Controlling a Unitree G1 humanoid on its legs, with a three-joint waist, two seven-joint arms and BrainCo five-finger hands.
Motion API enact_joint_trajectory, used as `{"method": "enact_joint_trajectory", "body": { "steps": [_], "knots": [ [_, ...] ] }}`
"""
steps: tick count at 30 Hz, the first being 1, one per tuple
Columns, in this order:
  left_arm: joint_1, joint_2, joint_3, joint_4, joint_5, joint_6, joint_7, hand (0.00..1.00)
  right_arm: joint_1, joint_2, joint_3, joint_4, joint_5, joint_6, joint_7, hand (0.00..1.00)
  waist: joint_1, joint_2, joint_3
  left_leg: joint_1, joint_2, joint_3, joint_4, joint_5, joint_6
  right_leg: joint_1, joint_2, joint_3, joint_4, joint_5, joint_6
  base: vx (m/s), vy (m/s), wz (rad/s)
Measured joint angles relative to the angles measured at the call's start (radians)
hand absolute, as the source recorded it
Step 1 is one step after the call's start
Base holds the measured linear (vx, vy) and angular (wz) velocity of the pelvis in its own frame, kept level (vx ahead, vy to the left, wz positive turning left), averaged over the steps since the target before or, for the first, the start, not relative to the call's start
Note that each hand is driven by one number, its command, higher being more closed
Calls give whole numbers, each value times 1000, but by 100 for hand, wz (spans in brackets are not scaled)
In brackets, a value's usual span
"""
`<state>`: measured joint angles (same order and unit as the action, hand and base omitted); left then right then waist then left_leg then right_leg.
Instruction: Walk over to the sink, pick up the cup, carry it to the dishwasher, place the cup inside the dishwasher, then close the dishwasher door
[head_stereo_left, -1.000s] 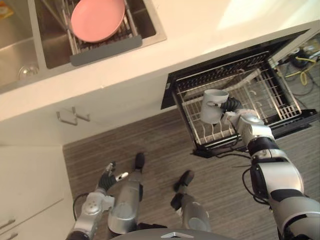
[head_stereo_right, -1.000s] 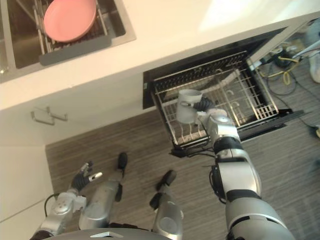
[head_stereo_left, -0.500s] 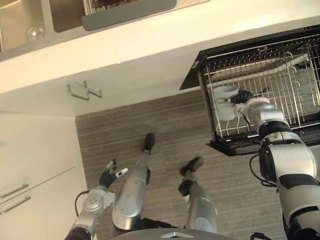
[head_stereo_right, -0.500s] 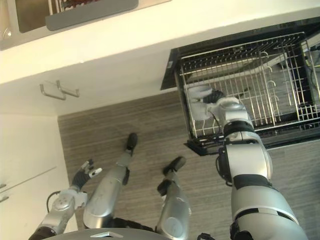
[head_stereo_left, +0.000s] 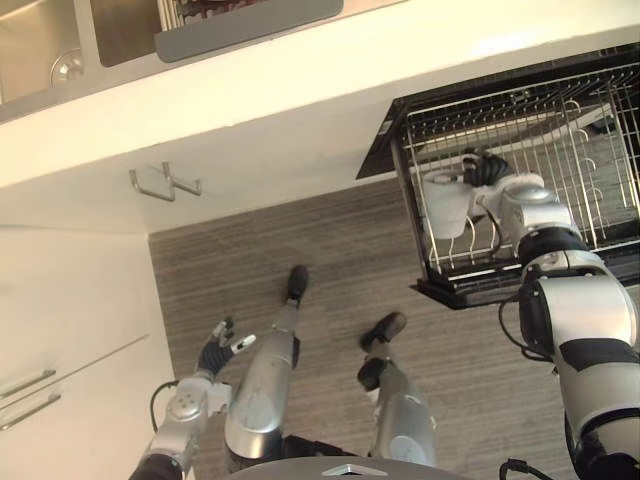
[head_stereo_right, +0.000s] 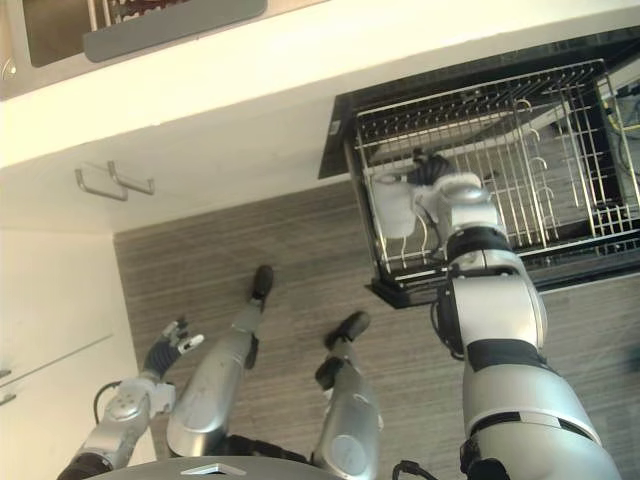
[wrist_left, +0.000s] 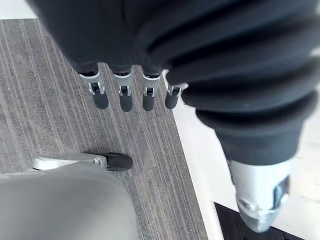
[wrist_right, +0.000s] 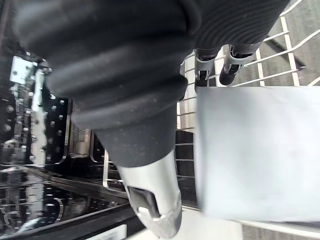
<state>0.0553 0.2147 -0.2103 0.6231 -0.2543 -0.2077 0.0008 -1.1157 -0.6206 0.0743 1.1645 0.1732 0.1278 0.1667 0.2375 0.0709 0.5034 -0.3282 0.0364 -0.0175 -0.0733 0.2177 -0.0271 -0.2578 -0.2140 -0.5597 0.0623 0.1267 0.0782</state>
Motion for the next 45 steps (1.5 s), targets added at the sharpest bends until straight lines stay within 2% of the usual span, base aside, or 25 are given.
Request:
{"method": "enact_joint_trajectory", "body": {
  "steps": [4, 6, 9, 12, 14, 16, 17, 19, 22, 24, 27, 31, 32, 33, 34, 35, 36, 37, 38, 39, 40, 41, 42, 43, 45],
  "knots": [
    [2, -1, 12, -26, 0, -1, -5, 0, 3, -18, 0, -102, 46, -15, 1, 0, -8, -14, 8, 41, 14, 20, -2, -5, -6, 28, 11, 19, -3, -1, -4, 5, -73, -18],
    [9, -1, 19, -25, -1, -1, -6, 0, 8, -24, -2, -159, 75, -15, 0, 0, -22, -19, 11, 59, 19, 28, -3, -7, -9, 40, 13, 26, -4, -3, -7, 3, -63, -16],
    [18, -2, 48, -22, -1, -1, -7, 0, 79, -26, -53, -318, 126, -24, -11, 0, -36, -28, 14, 94, 27, 44, -4, -13, -14, 69, 25, 40, -10, -5, -9, 8, -69, -16],
    [37, -6, 91, -14, 2, -22, 6, 0, 224, 7, -158, -514, 171, -81, -50, 0, -52, -46, 5, 130, 33, 56, -7, -21, -17, 101, 30, 52, -22, -5, -8, 20, -60, -16],
    [69, -14, 125, 16, 3, -35, 23, 0, 351, 75, -226, -652, 199, -120, -71, 0, -76, -78, -19, 146, 36, 69, -11, -31, -18, 118, 37, 61, -42, -2, -4, 58, -58, -20],
    [120, -24, 172, 68, 15, -41, 55, 0, 560, 195, -284, -820, 233, -179, -86, 0, -101, -129, -89, 162, 39, 94, -11, -51, -22, 129, 45, 82, -67, 0, 1, 124, -69, -26],
    [132, -28, 179, 80, 21, -41, 62, 0, 616, 227, -295, -863, 234, -193, -86, 0, -106, -136, -105, 171, 39, 97, -11, -56, -23, 140, 46, 85, -74, 1, 2, 152, -60, -22],
    [167, -50, 217, 126, 36, -54, 91, 0, 821, 343, -314, -1020, 240, -255, -79, 0, -135, -145, -165, 211, 38, 105, -12, -80, -25, 182, 48, 92, -94, -1, 7, 160, -49, -13],
    [211, -84, 272, 150, 43, -64, 116, 0, 980, 448, -309, -1129, 262, -319, -23, 0, -152, -143, -229, 255, 40, 119, -12, -106, -33, 223, 55, 111, -117, -4, 12, 115, -27, -22],
    [222, -109, 309, 175, 43, -67, 132, 0, 1036, 481, -287, -1184, 264, -350, 26, 0, -159, -135, -251, 298, 39, 124, -11, -117, -39, 264, 62, 111, -121, -17, 21, 98, -28, -11],
    [249, -123, 330, 190, 43, -81, 149, 0, 1040, 496, -262, -1215, 275, -367, 97, 0, -155, -127, -292, 329, 41, 103, -11, -124, -40, 318, 68, 92, -135, -27, 25, 46, -15, 14],
    [278, -143, 389, 220, 42, -105, 167, 0, 1041, 493, -266, -1257, 312, -388, 128, 0, -148, -114, -323, 328, 37, 42, -7, -128, -37, 365, 63, 16, -131, -54, 29, 20, -9, 53],
    [293, -153, 415, 223, 43, -106, 164, 0, 1041, 494, -270, -1264, 312, -389, 129, 0, -142, -111, -329, 325, 38, 61, -6, -137, -25, 365, 61, -1, -120, -61, 28, 16, 5, 47],
    [304, -163, 448, 231, 43, -107, 164, 0, 1042, 494, -282, -1266, 313, -391, 129, 0, -140, -113, -338, 316, 48, 139, 2, -156, 7, 367, 56, -26, -118, -58, 25, 32, 11, 68],
    [305, -170, 480, 249, 45, -107, 160, 0, 1041, 489, -312, -1267, 322, -393, 128, 0, -153, -122, -344, 303, 61, 268, 58, -197, 63, 384, 36, -67, -129, -49, 31, 71, 18, 85],
    [304, -177, 494, 256, 47, -107, 159, 0, 1041, 483, -330, -1267, 335, -395, 127, 0, -161, -121, -341, 286, 78, 332, 119, -209, 78, 397, 19, -85, -128, -50, 36, 111, 83, 104],
    [315, -202, 508, 259, 65, -107, 159, 0, 1042, 460, -363, -1265, 355, -395, 119, 0, -168, -93, -338, 268, 114, 430, 235, -216, 50, 428, 15, -119, -103, -63, 57, 136, 186, 96],
    [334, -221, 511, 258, 81, -106, 160, 0, 1045, 446, -392, -1265, 376, -395, 112, 0, -180, -77, -345, 283, 104, 429, 248, -232, 19, 463, -2, -143, -88, -74, 72, 108, 214, 83],
    [342, -226, 509, 258, 89, -105, 160, 0, 1045, 445, -399, -1268, 384, -396, 112, 0, -183, -76, -348, 302, 90, 422, 221, -232, 6, 473, -14, -146, -81, -80, 81, 68, 221, 61],
    [346, -230, 502, 258, 111, -96, 160, 0, 1053, 446, -400, -1272, 390, -402, 113, 0, -182, -83, -356, 334, 51, 410, 145, -207, 20, 472, -45, -157, -51, -96, 86, 18, 185, 42],
    [344, -230, 491, 258, 136, -88, 158, 0, 1064, 453, -402, -1281, 389, -408, 112, 0, -188, -85, -357, 371, 16, 401, 39, -165, 22, 462, -76, -167, 3, -127, 79, 3, 172, 38],
    [343, -226, 487, 258, 150, -85, 157, 0, 1073, 458, -402, -1290, 389, -408, 110, 0, -191, -85, -358, 395, 2, 401, -12, -142, 24, 453, -90, -169, 33, -141, 74, 42, 170, 40],
    [335, -221, 481, 258, 178, -76, 158, 0, 1092, 468, -401, -1304, 389, -408, 106, 0, -203, -90, -355, 396, -11, 385, -17, -137, 31, 430, -126, -167, 111, -154, 69, 50, 117, 38],
    [330, -217, 473, 259, 191, -73, 159, 0, 1108, 468, -404, -1307, 390, -408, 103, 0, -211, -92, -354, 397, -13, 368, -17, -137, 35, 422, -141, -165, 164, -144, 56, 65, 121, 59],
    [318, -197, 436, 261, 205, -72, 159, 0, 1149, 475, -430, -1313, 391, -408, 89, 0, -229, -88, -355, 396, -9, 323, -16, -140, 42, 385, -165, -105, 298, -114, -11, 31, 96, 57]
  ]
}}
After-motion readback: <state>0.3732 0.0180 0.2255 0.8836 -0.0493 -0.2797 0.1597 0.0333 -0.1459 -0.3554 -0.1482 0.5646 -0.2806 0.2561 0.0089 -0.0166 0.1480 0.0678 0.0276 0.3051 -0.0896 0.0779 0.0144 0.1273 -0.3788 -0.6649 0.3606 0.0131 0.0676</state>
